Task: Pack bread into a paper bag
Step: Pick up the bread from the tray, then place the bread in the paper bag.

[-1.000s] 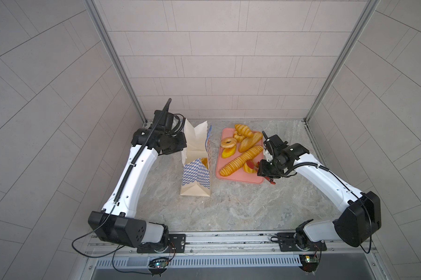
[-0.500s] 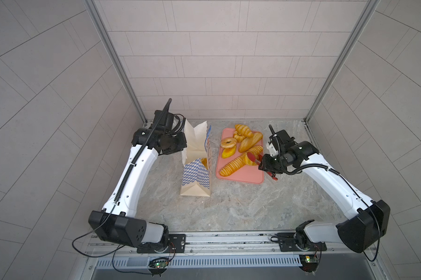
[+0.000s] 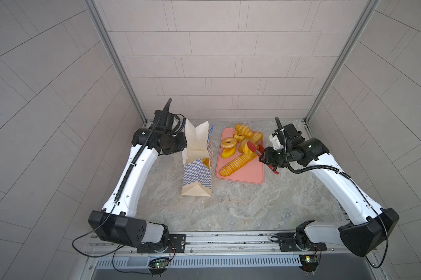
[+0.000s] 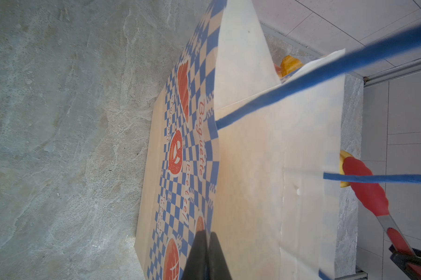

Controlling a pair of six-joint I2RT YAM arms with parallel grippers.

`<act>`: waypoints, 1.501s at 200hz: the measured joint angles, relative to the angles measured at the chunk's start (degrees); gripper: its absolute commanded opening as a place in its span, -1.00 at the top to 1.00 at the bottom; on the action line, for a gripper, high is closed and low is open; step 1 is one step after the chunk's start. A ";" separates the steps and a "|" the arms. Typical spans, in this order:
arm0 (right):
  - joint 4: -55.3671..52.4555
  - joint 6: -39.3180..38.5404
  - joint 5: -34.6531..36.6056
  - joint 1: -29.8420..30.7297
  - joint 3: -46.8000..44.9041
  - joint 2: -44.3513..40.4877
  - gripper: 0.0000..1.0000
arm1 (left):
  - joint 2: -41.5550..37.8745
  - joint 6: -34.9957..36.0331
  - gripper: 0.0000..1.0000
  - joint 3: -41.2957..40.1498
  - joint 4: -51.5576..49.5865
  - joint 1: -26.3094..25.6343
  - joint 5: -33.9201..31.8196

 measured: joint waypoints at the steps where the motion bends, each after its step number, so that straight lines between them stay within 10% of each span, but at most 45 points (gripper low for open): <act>1: 0.00 0.04 0.00 0.00 0.13 0.02 0.08 | 0.00 0.00 1.00 0.00 0.00 0.00 0.02; 300: -1.44 4.11 -3.58 -1.73 21.70 3.10 0.07 | 0.00 0.02 1.00 -0.02 0.39 0.00 0.42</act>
